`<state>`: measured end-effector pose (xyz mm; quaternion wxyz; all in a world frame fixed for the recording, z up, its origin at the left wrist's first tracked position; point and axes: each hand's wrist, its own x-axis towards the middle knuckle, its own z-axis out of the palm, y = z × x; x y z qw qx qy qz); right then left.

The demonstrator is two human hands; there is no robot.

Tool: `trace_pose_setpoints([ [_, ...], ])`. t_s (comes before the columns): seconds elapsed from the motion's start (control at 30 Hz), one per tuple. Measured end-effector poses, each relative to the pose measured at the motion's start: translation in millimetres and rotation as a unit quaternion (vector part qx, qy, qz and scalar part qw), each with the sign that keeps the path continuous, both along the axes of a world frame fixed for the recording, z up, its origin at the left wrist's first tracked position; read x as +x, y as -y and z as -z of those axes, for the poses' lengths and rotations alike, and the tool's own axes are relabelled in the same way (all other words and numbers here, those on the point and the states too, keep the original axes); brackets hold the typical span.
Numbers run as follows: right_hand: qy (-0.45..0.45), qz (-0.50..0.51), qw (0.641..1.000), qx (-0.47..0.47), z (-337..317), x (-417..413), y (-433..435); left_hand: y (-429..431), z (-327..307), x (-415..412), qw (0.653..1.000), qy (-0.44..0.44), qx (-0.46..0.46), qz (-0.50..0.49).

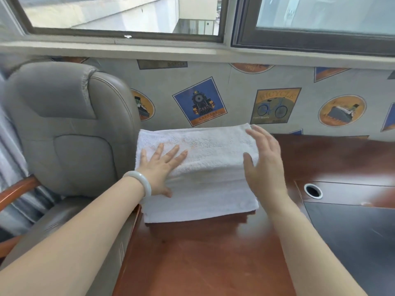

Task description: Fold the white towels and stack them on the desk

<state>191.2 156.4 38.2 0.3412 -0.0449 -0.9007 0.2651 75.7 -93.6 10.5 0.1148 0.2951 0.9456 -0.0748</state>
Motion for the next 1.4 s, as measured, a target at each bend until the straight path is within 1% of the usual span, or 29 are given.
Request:
trace_pose_setpoints([
  [0.03,0.095,-0.019,0.990,0.099,5,-11,-5,8,3,0,1.000,0.001,0.005,-0.015],
  [0.07,0.197,-0.023,0.968,0.153,18,-19,-14,15,7,1,1.000,0.004,0.012,-0.029],
  [0.1,0.264,-0.023,0.949,0.172,33,-20,-20,20,10,2,0.999,0.008,0.023,-0.036],
  [0.13,0.300,-0.021,0.938,0.175,46,-15,-25,24,12,3,0.999,0.011,0.036,-0.035],
  [0.2,0.322,-0.013,0.927,0.190,52,-4,-29,26,12,7,0.999,0.021,0.037,-0.027],
  [0.27,0.319,0.017,0.930,0.181,25,-3,-23,24,0,11,0.998,0.042,0.011,-0.035],
  [0.3,0.285,0.039,0.946,0.151,8,-10,-19,20,-10,10,0.998,0.041,0.007,-0.042],
  [0.33,0.228,0.050,0.964,0.126,-7,-20,-15,14,-21,8,0.998,0.022,0.021,-0.048],
  [0.37,0.174,0.050,0.977,0.115,-18,-32,-11,7,-30,3,0.997,-0.014,0.052,-0.056],
  [0.4,0.154,0.040,0.980,0.121,-25,-46,-6,0,-36,-3,0.992,-0.054,0.089,-0.068],
  [0.43,0.169,0.024,0.975,0.139,-27,-61,-1,-6,-37,-11,0.986,-0.084,0.113,-0.084],
  [0.47,0.219,0.012,0.962,0.164,-24,-75,2,-9,-34,-18,0.983,-0.094,0.120,-0.102],
  [0.53,0.348,0.023,0.916,0.197,-6,-100,0,-8,-14,-27,0.982,-0.054,0.103,-0.148],
  [0.57,0.391,0.030,0.900,0.191,6,-107,-5,-5,-2,-30,0.979,-0.020,0.108,-0.170],
  [0.6,0.417,0.031,0.893,0.168,19,-109,-12,-1,8,-31,0.975,0.009,0.129,-0.183],
  [0.7,0.412,0.016,0.905,0.106,42,-111,-26,3,26,-37,0.962,0.041,0.192,-0.188],
  [0.83,0.433,-0.027,0.901,0.032,36,-129,-40,-7,21,-49,0.956,0.078,0.205,-0.197],
  [0.9,0.434,-0.071,0.896,-0.065,23,-129,-50,-2,9,-52,0.942,0.117,0.254,-0.184],
  [0.93,0.423,-0.098,0.891,-0.133,14,-124,-56,5,3,-51,0.922,0.139,0.315,-0.177],
  [0.97,0.402,-0.116,0.889,-0.187,6,-116,-63,13,-2,-48,0.891,0.158,0.388,-0.176],
  [1.03,0.346,-0.092,0.906,-0.224,-1,-96,-79,30,-4,-36,0.833,0.158,0.494,-0.193],
  [1.07,0.334,-0.058,0.909,-0.241,0,-85,-85,38,-1,-28,0.817,0.146,0.515,-0.215],
  [1.1,0.343,-0.028,0.900,-0.269,6,-75,-90,43,7,-20,0.804,0.141,0.524,-0.245],
  [1.13,0.357,-0.015,0.877,-0.321,12,-65,-89,46,14,-12,0.788,0.148,0.531,-0.275],
  [1.2,0.399,0.013,0.801,-0.446,32,-48,-86,44,29,0,0.749,0.190,0.560,-0.298],
  [1.27,0.427,0.035,0.738,-0.521,40,-38,-78,38,37,0,0.723,0.220,0.581,-0.302],
  [1.3,0.434,0.041,0.720,-0.540,46,-38,-79,37,38,-5,0.720,0.227,0.578,-0.310],
  [1.33,0.434,0.041,0.711,-0.552,49,-38,-76,36,38,-11,0.723,0.234,0.567,-0.317],
  [1.4,0.427,0.052,0.711,-0.557,52,-38,-72,39,38,-25,0.742,0.240,0.536,-0.323],
])
